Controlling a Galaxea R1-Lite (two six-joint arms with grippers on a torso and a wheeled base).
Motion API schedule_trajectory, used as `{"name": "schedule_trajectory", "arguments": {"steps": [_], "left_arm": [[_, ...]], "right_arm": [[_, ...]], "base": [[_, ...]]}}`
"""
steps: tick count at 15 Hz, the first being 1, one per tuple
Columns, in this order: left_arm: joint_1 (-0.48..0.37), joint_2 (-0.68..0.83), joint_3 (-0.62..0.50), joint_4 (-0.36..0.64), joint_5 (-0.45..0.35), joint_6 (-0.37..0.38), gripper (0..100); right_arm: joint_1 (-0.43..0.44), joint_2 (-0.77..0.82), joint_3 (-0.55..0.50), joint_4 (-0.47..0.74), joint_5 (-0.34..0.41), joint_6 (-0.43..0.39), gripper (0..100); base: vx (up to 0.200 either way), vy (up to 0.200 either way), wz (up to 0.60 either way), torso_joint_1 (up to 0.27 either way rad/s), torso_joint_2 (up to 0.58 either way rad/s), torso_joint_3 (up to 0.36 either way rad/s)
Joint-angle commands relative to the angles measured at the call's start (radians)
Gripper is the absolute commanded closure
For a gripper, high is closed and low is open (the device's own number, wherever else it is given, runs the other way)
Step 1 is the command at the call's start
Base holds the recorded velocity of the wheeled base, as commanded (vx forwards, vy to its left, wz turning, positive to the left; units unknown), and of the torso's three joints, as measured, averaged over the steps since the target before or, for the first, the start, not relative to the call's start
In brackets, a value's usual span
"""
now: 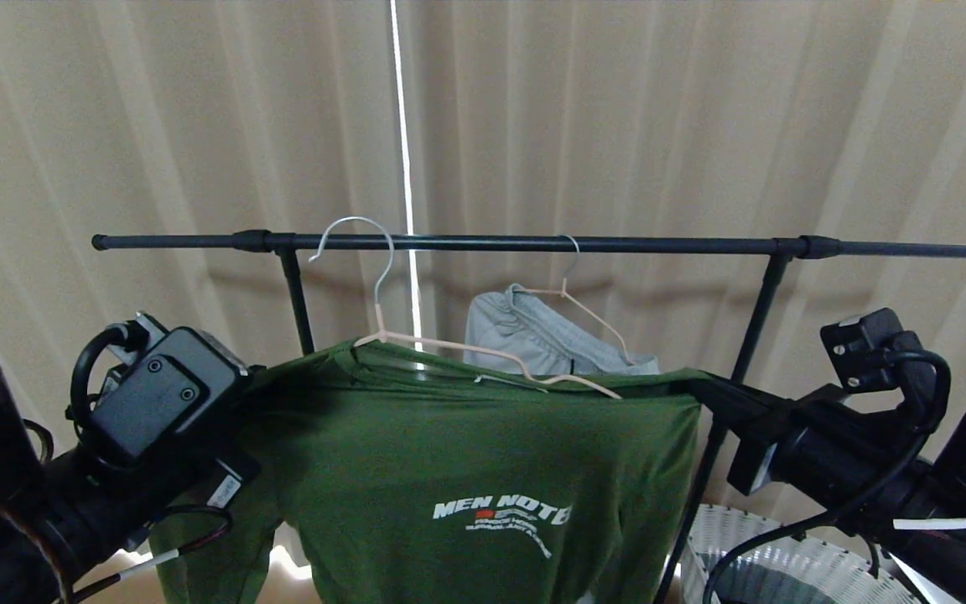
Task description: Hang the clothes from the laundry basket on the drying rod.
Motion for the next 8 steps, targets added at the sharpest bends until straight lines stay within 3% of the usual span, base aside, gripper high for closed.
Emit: {"name": "schedule_trajectory", "arguments": {"steps": [1, 2, 3, 7, 8], "left_arm": [[0.001, 0.003, 0.008, 0.001, 0.001, 0.001, 100], [0.001, 0.003, 0.008, 0.001, 0.001, 0.001, 100], [-0.001, 0.004, 0.002, -0.001, 0.001, -0.001, 100], [-0.002, 0.003, -0.015, -0.002, 0.002, -0.01, 100], [-0.001, 0.004, -0.024, -0.002, 0.004, -0.018, 100]], "right_arm": [[0.028, -0.02, -0.002, -0.001, 0.037, -0.001, 100], [0.05, -0.034, 0.0, 0.001, 0.078, -0.001, 100], [0.094, -0.054, 0.007, 0.045, 0.134, -0.001, 0], [0.142, -0.063, -0.011, 0.099, 0.153, -0.004, 0], [0.14, -0.063, -0.003, 0.099, 0.153, -0.039, 0]], "base": [[0.0, 0.0, 0.0, 0.0, 0.0, 0.0], [0.0, 0.0, 0.0, 0.0, 0.0, 0.0], [0.0, 0.0, 0.0, 0.0, 0.0, 0.0], [0.0, 0.0, 0.0, 0.0, 0.0, 0.0], [0.0, 0.0, 0.0, 0.0, 0.0, 0.0]]}}
